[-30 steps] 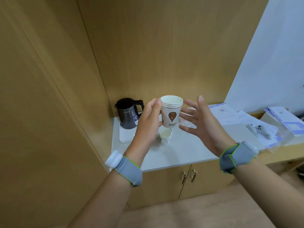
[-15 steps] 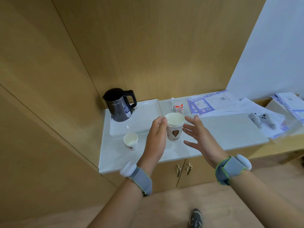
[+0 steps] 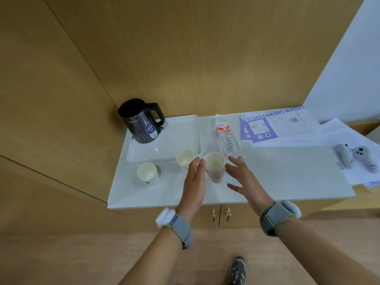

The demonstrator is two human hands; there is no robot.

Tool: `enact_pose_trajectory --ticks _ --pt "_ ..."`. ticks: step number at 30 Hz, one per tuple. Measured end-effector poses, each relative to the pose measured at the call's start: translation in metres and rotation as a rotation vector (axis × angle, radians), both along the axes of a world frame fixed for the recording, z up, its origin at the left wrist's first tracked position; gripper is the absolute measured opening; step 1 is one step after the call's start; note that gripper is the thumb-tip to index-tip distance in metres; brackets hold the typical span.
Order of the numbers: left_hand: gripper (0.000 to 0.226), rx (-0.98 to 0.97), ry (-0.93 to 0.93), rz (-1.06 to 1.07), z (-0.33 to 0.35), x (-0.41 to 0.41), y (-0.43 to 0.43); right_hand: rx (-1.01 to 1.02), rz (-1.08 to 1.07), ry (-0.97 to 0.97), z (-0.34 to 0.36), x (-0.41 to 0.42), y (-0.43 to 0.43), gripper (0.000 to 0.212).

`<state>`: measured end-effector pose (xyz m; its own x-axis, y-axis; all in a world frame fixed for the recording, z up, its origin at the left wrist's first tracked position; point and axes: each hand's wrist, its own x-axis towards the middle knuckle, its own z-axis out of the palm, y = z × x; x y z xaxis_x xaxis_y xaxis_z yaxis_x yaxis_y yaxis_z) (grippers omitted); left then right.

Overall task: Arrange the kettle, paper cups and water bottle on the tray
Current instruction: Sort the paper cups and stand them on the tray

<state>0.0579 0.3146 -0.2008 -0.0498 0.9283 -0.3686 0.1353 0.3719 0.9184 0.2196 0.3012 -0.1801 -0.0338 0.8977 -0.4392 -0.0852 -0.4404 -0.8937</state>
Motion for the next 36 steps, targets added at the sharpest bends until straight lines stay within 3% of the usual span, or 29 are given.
enact_pose_trajectory --ticks 14,27,36 --pt "0.084 -0.115 -0.041 -0.006 -0.064 -0.009 0.018 -0.097 -0.006 0.0 -0.059 -0.011 0.018 0.062" --pt "0.087 -0.141 -0.057 -0.112 -0.079 -0.022 0.029 -0.102 -0.077 -0.017 -0.082 -0.021 0.016 0.064" --pt "0.076 -0.155 -0.022 -0.118 -0.08 -0.03 0.026 -0.095 -0.103 -0.013 -0.081 -0.011 0.017 0.062"
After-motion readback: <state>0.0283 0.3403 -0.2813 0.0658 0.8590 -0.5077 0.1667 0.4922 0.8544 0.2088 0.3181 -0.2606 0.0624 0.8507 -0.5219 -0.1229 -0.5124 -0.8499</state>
